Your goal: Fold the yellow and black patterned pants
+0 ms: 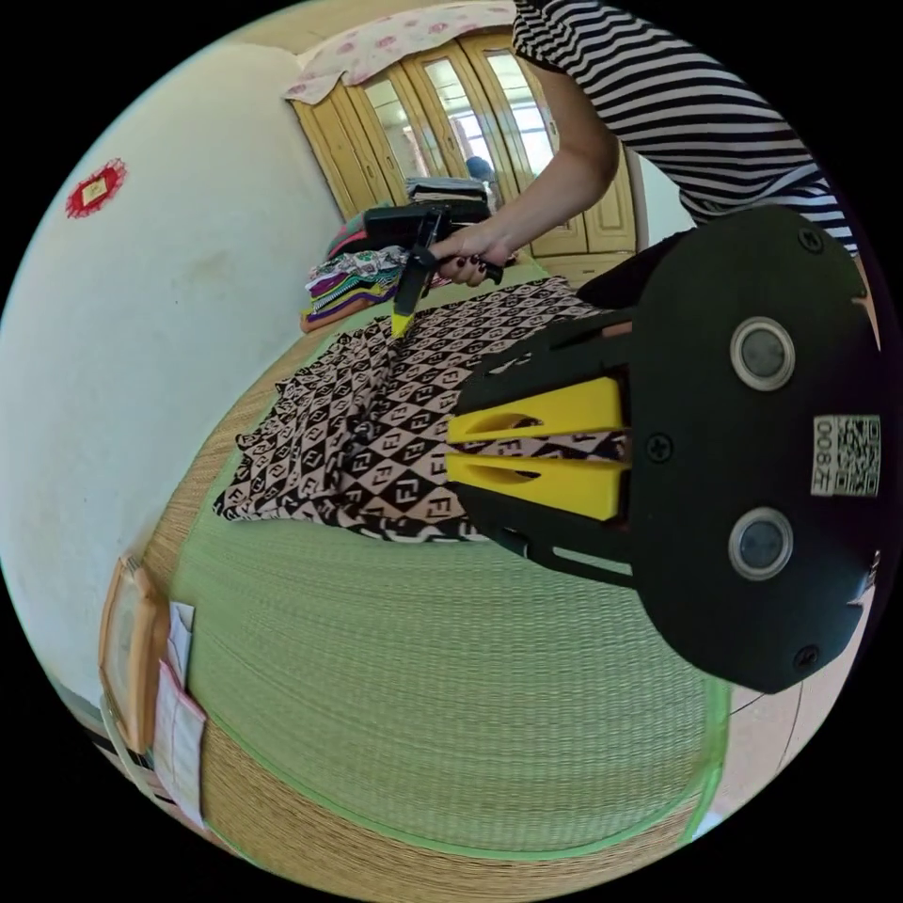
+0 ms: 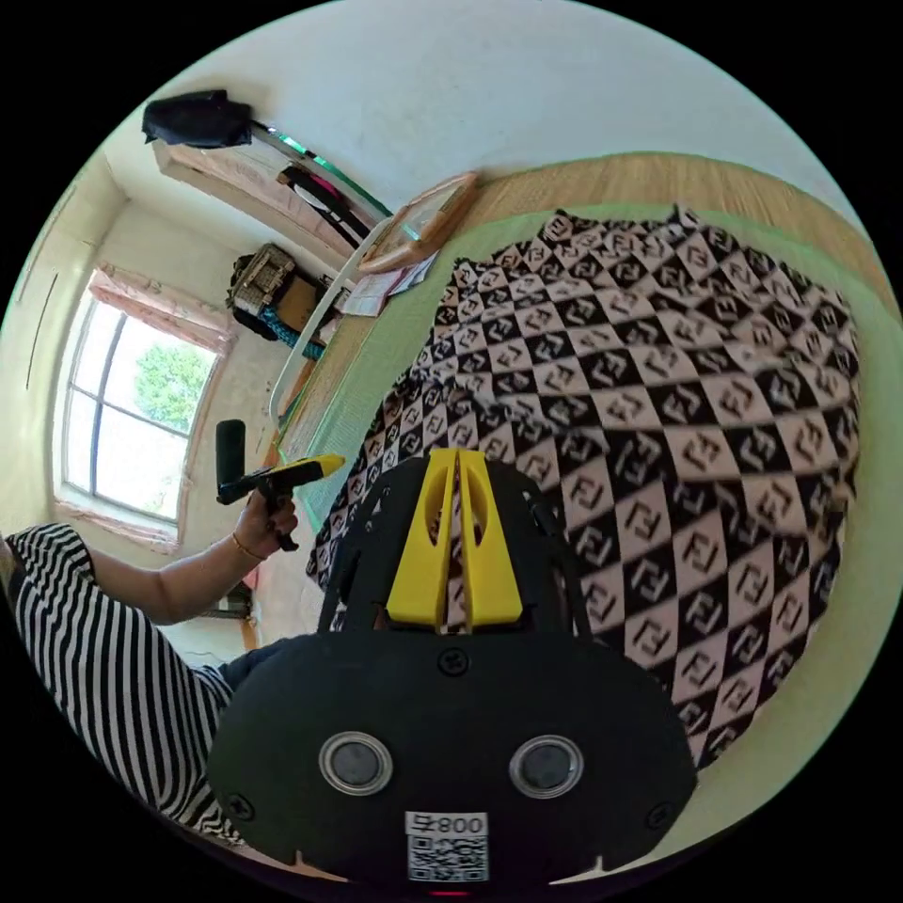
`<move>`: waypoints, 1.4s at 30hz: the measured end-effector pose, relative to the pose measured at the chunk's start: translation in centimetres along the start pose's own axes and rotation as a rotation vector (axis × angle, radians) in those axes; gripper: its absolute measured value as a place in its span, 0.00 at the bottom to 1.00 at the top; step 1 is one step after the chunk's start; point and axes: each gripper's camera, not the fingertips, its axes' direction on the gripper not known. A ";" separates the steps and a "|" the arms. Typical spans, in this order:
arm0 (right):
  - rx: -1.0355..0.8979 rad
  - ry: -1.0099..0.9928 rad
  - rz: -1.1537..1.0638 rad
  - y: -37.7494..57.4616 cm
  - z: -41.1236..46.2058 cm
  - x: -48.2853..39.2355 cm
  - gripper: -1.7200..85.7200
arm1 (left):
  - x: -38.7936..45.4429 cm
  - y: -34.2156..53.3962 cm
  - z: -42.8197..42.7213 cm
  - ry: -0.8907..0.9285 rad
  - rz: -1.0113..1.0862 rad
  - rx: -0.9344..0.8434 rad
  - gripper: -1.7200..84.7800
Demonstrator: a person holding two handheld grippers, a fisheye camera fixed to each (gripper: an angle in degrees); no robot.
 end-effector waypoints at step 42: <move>0.385 -0.083 0.709 47.7 -20.5 9.0 0.14 | -14.0 21.6 -2.7 0.140 -0.351 -0.137 0.08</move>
